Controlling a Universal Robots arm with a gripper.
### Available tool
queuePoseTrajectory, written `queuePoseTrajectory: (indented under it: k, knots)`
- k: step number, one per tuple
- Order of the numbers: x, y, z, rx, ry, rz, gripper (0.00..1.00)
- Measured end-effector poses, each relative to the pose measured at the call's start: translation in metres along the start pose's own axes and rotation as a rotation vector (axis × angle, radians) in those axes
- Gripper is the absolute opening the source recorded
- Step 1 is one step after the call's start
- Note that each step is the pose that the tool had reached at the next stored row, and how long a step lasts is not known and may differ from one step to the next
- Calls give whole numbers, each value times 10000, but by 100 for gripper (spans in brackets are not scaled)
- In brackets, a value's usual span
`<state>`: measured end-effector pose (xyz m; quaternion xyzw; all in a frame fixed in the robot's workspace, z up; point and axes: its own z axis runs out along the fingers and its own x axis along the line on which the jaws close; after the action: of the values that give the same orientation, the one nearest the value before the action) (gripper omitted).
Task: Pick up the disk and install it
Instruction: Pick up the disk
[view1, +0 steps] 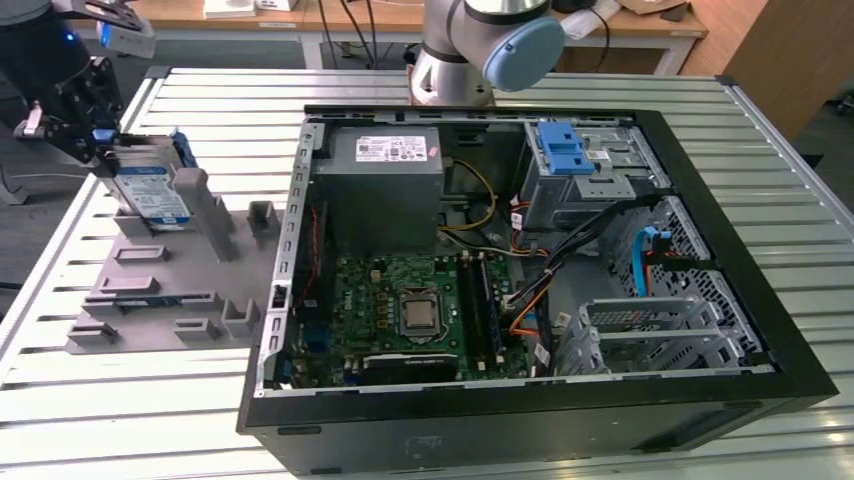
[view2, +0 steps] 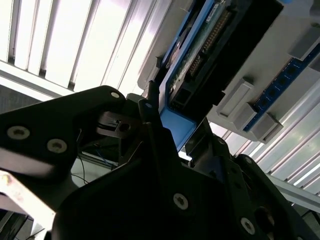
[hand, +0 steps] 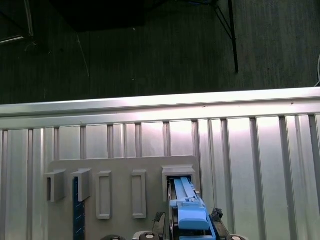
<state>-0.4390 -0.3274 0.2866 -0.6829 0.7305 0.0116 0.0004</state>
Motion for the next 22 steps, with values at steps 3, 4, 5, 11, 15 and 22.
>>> queuePoseTrajectory:
  k: [3, 4, 5, 11, 15, 22]
  knots:
    - [0, 0, 2, 1, -1, -1, 38]
    - [0, 0, 2, 1, -1, 0, 38]
    - [0, 0, 2, 1, -1, 0, 37]
    - [4, 0, 3, -2, 3, -271, 37]
    - [8, 0, 2, -6, 7, -448, 37]
    - [9, 0, 2, -11, 11, -691, 37]
